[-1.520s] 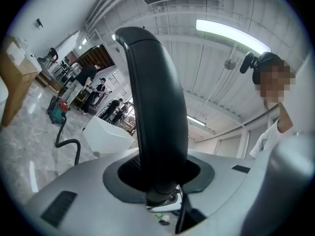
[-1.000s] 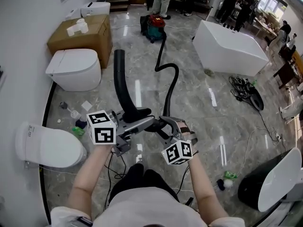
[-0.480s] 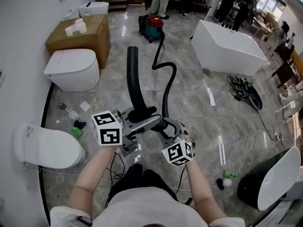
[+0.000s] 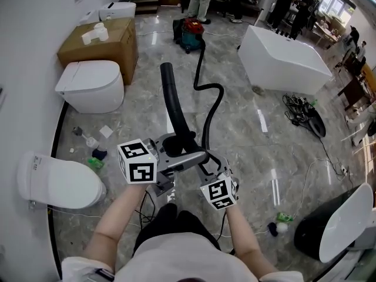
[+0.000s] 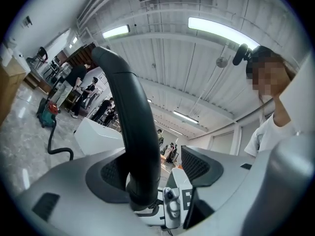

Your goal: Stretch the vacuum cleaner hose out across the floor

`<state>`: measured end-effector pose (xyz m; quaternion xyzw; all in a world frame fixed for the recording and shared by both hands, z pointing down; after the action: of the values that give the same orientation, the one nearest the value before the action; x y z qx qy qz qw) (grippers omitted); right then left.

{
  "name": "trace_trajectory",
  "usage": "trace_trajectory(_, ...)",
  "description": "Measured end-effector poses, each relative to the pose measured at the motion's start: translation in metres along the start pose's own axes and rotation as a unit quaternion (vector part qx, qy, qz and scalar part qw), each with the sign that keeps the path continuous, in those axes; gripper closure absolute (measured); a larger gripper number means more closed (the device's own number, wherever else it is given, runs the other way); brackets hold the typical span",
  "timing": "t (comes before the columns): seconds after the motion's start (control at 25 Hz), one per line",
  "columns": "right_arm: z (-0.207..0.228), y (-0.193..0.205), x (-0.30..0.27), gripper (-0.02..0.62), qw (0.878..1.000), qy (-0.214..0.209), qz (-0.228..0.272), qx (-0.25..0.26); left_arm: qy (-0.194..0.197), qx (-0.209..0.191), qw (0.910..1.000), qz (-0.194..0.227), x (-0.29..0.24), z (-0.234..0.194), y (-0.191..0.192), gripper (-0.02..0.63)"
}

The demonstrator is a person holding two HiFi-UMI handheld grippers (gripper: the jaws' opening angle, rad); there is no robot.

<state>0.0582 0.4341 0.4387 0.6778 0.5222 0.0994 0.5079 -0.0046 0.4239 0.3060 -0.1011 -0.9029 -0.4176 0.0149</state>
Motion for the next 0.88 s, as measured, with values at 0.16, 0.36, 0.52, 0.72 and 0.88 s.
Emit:
trace_trajectory(0.16, 0.003, -0.001, 0.0, 0.411, 1.0, 0.005, 0.002, -0.016, 0.005, -0.008, 1.0, -0.003, 0.001, 0.005, 0.001, 0.288)
trace_trajectory(0.36, 0.005, -0.001, -0.002, 0.411, 0.999, 0.02, 0.003, -0.045, -0.003, -0.021, 0.9997, -0.007, -0.002, 0.009, -0.002, 0.267)
trace_trajectory(0.52, 0.017, 0.005, -0.001, 0.411, 0.993, 0.038, 0.005, -0.113, -0.022, -0.042, 0.9989, -0.004, 0.001, 0.008, -0.003, 0.201)
trace_trajectory(0.72, 0.036, 0.012, 0.009, 0.411, 0.983, 0.062, 0.02, -0.173, -0.037, -0.043, 0.9981, -0.024, 0.004, -0.004, 0.011, 0.198)
trace_trajectory(0.88, 0.046, 0.007, 0.019, 0.411, 0.966, 0.071, 0.059, -0.241, -0.061, -0.003, 0.9977, -0.03, 0.009, -0.027, 0.034, 0.198)
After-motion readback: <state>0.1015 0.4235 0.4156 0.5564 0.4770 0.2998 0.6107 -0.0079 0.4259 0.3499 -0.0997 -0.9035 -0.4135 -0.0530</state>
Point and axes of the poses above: the fingertips, and each gripper's own axes: x backward along the fingers, z to its right, y out of its underside, the point moved 3 cm from there along x, backward along the fingers, and after that the axes turned 9 degrees about x, right-handed, at the moved point
